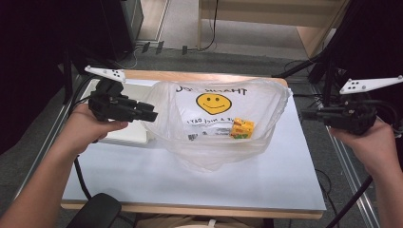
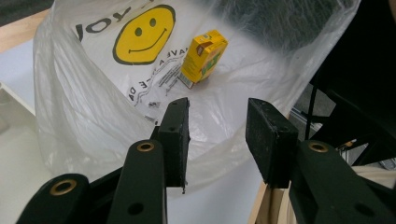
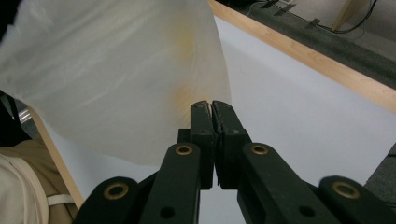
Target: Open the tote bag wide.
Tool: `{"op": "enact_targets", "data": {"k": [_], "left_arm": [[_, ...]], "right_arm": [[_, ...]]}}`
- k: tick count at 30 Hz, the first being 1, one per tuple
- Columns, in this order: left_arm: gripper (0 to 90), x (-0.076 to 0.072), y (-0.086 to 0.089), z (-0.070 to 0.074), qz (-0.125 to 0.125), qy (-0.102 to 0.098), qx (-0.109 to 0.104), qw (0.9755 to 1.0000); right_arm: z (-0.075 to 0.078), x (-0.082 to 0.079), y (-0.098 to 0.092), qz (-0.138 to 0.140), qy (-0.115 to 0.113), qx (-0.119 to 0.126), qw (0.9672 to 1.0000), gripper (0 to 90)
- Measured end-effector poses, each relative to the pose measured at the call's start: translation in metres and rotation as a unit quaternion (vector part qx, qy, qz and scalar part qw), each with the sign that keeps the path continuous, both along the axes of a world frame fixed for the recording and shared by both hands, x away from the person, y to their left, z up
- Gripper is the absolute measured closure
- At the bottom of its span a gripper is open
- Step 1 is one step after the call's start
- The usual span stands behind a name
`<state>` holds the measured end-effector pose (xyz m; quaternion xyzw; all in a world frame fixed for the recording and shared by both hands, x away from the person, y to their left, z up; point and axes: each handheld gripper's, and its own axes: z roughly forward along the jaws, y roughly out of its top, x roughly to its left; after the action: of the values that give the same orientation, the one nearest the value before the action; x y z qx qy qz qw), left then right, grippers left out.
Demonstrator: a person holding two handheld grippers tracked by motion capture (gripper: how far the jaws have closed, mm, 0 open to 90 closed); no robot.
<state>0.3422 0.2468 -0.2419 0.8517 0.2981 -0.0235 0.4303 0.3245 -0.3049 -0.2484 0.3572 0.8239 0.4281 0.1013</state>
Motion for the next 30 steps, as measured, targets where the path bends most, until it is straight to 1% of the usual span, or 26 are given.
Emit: {"op": "enact_targets", "data": {"k": [1,5,6,7,8,9,10,11,12,13,14,16,17,18,20,21,22,23,24,25,26,27,28,29,30], "left_arm": [[60.3,0.000,0.000,0.000,0.000,0.000,0.000,1.0000],[59.8,0.007,-0.006,0.004,-0.003,0.000,0.000,1.0000],[59.9,0.008,-0.009,0.005,-0.002,-0.003,0.001,1.0000],[60.2,0.008,-0.009,0.005,-0.002,-0.003,0.001,1.0000],[60.5,0.010,-0.011,0.008,-0.006,-0.004,0.004,1.0000],[60.6,0.010,-0.011,0.008,-0.006,-0.004,0.004,1.0000],[61.0,0.012,-0.013,0.009,-0.006,-0.002,0.008,1.0000],[61.1,0.012,-0.013,0.009,-0.006,-0.002,0.008,1.0000],[61.2,0.015,-0.015,0.009,-0.005,0.000,0.011,0.9999],[61.4,0.015,-0.015,0.009,-0.005,0.000,0.011,0.9999],[61.4,0.018,-0.017,0.009,-0.002,0.005,0.011,0.9999],[62.4,0.022,-0.019,0.009,-0.001,0.005,0.014,0.9999],[63.2,0.023,-0.021,0.009,-0.001,0.004,0.017,0.9998],[65.2,0.024,-0.023,0.010,-0.001,0.003,0.020,0.9998],[66.5,0.027,-0.029,0.011,-0.007,0.002,0.027,0.9996],[67.6,0.029,-0.032,0.011,-0.006,-0.001,0.028,0.9996],[70.1,0.030,-0.034,0.012,-0.007,0.000,0.030,0.9995],[70.4,0.031,-0.037,0.012,-0.010,0.002,0.030,0.9995],[73.1,0.034,-0.040,0.011,-0.012,0.005,0.030,0.9995],[74.7,0.034,-0.040,0.011,-0.012,0.005,0.030,0.9995],[75.5,0.038,-0.044,0.010,-0.012,0.004,0.031,0.9994],[77.0,0.038,-0.044,0.010,-0.012,0.004,0.031,0.9994],[78.1,0.042,-0.047,0.007,-0.004,0.006,0.037,0.9993],[79.1,0.042,-0.047,0.007,-0.004,0.006,0.037,0.9993],[80.4,0.044,-0.048,0.006,0.000,0.005,0.041,0.9991]], "right_arm": [[0.000,0.000,0.000,0.000,0.000,0.000,1.0000,89.1],[0.017,0.005,0.008,0.011,-0.007,-0.006,0.9999,89.1],[0.024,0.008,0.013,0.017,-0.011,-0.010,0.9997,89.1],[0.024,0.008,0.013,0.017,-0.011,-0.010,0.9997,89.1],[0.030,0.011,0.018,0.023,-0.013,-0.011,0.9996,89.2],[0.030,0.011,0.018,0.023,-0.013,-0.011,0.9996,89.2],[0.036,0.013,0.023,0.027,-0.013,-0.013,0.9995,89.2],[0.036,0.013,0.023,0.027,-0.013,-0.013,0.9995,89.2],[0.041,0.017,0.027,0.032,-0.014,-0.013,0.9993,89.2],[0.041,0.017,0.027,0.032,-0.014,-0.013,0.9993,89.2],[0.043,0.018,0.029,0.033,-0.014,-0.014,0.9993,89.2],[0.050,0.023,0.033,0.035,-0.015,-0.016,0.9992,89.2],[0.052,0.024,0.034,0.036,-0.017,-0.014,0.9991,89.2],[0.059,0.028,0.037,0.038,-0.017,-0.011,0.9991,89.2],[0.062,0.029,0.038,0.039,-0.019,-0.011,0.9990,89.2],[0.068,0.032,0.042,0.044,-0.024,-0.011,0.9987,89.2],[0.073,0.034,0.045,0.045,-0.025,-0.012,0.9986,89.2],[0.077,0.035,0.047,0.048,-0.027,-0.013,0.9984,89.2],[0.086,0.037,0.053,0.053,-0.032,-0.014,0.9980,89.2],[0.086,0.037,0.053,0.053,-0.032,-0.014,0.9980,89.2],[0.094,0.039,0.062,0.062,-0.035,-0.014,0.9974,89.4],[0.094,0.039,0.062,0.062,-0.035,-0.014,0.9974,89.4],[0.101,0.039,0.072,0.074,-0.038,-0.012,0.9965,89.5],[0.101,0.039,0.072,0.074,-0.038,-0.012,0.9965,89.5],[0.106,0.039,0.084,0.084,-0.039,-0.018,0.9956,89.5]]}}
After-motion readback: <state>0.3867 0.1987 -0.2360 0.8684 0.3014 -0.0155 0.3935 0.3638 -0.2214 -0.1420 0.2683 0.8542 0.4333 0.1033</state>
